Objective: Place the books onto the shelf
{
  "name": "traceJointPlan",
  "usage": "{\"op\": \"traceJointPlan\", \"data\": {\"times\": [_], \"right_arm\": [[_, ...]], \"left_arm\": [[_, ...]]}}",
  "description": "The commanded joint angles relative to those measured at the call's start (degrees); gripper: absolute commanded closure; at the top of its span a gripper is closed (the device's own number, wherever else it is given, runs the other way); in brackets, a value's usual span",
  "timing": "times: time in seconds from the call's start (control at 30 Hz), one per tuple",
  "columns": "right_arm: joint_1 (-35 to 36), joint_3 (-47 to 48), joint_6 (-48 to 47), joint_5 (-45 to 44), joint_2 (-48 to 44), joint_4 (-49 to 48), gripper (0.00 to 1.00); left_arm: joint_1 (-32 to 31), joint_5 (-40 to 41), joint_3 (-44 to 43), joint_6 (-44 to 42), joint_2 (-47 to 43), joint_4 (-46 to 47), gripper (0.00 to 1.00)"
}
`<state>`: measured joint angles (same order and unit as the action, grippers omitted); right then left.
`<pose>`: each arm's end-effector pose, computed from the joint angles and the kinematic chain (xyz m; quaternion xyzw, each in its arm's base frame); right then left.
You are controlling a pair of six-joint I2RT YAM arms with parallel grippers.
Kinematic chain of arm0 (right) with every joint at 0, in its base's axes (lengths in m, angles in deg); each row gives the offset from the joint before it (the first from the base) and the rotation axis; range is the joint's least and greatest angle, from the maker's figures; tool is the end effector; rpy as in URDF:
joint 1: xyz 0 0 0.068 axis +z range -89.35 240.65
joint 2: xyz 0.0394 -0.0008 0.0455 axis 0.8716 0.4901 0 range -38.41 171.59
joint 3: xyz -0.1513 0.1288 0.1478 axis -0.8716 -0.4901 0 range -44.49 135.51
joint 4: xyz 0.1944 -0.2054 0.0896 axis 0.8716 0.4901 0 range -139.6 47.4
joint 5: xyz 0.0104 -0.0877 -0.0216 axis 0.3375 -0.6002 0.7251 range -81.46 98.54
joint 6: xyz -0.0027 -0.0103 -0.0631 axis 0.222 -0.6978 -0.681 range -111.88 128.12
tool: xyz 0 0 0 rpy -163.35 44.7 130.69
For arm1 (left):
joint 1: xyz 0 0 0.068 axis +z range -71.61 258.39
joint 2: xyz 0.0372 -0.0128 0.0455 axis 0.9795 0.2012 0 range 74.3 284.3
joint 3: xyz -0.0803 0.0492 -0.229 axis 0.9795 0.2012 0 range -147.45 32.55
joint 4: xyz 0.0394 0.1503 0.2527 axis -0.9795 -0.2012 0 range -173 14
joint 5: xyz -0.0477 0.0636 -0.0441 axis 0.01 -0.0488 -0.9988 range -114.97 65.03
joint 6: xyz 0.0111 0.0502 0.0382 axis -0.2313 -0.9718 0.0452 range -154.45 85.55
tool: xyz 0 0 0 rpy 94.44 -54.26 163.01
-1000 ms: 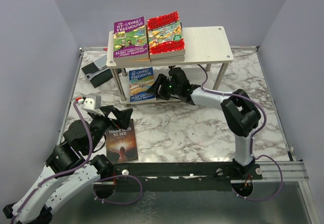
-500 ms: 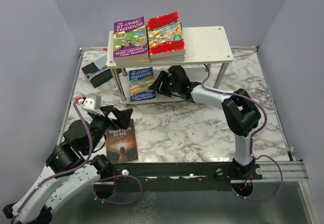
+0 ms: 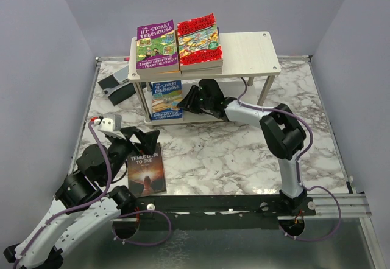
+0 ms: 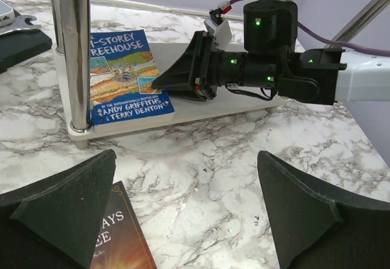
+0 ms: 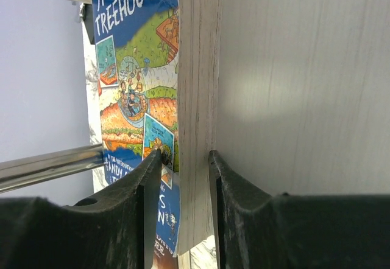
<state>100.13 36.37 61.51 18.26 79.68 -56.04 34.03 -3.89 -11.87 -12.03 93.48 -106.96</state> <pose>0.3795 0.3235 0.1375 0.0633 0.8650 0.4074 0.2859 0.1160 -0.0884 0.3543 0.0183 0.7390 -0.2499 0.6254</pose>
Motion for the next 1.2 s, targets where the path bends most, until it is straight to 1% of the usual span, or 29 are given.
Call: {"op": "traceJointPlan", "data": {"times": [0.0, 0.1, 0.17, 0.37, 0.5, 0.67, 0.87, 0.97, 1.17], "right_arm": [[1.22, 2.25, -1.13, 2.59, 2.14, -1.21, 0.65], [1.72, 2.42, -1.49, 2.59, 2.15, -1.15, 0.65], [1.80, 2.46, -1.61, 2.29, 1.92, -0.81, 0.63], [1.82, 1.67, -2.79, -1.51, -0.80, 1.22, 0.49], [1.73, -0.03, -3.80, -4.12, -4.43, 2.38, 0.44], [1.75, -4.98, -4.91, -4.86, -9.80, 3.75, 0.42], [2.74, -13.22, -4.99, 0.83, -15.34, 2.11, 0.42], [5.51, -14.57, -5.42, 2.59, -15.56, 3.44, 0.42], [10.70, -14.87, -5.00, 2.66, -14.51, 3.41, 0.42]], "left_arm": [[0.53, 1.02, 0.52, -0.73, 0.26, 0.71, 0.01], [0.60, 0.97, 0.48, -0.78, 0.33, 0.70, 0.01], [0.76, 0.88, 0.51, -0.78, 0.28, 0.67, 0.01], [0.76, 0.89, 0.57, -0.75, 0.33, 0.70, 0.01], [0.76, 0.88, 0.57, -0.75, 0.41, 0.67, 0.01], [0.76, 0.96, 0.57, -0.69, 0.38, 0.64, 0.01], [0.83, 1.15, 0.57, -0.59, 0.63, 0.64, 0.01], [0.84, 1.16, 0.57, -0.62, 0.90, 0.68, 0.01], [1.00, 0.75, 0.57, -0.71, 1.44, 0.68, 0.01]]}}
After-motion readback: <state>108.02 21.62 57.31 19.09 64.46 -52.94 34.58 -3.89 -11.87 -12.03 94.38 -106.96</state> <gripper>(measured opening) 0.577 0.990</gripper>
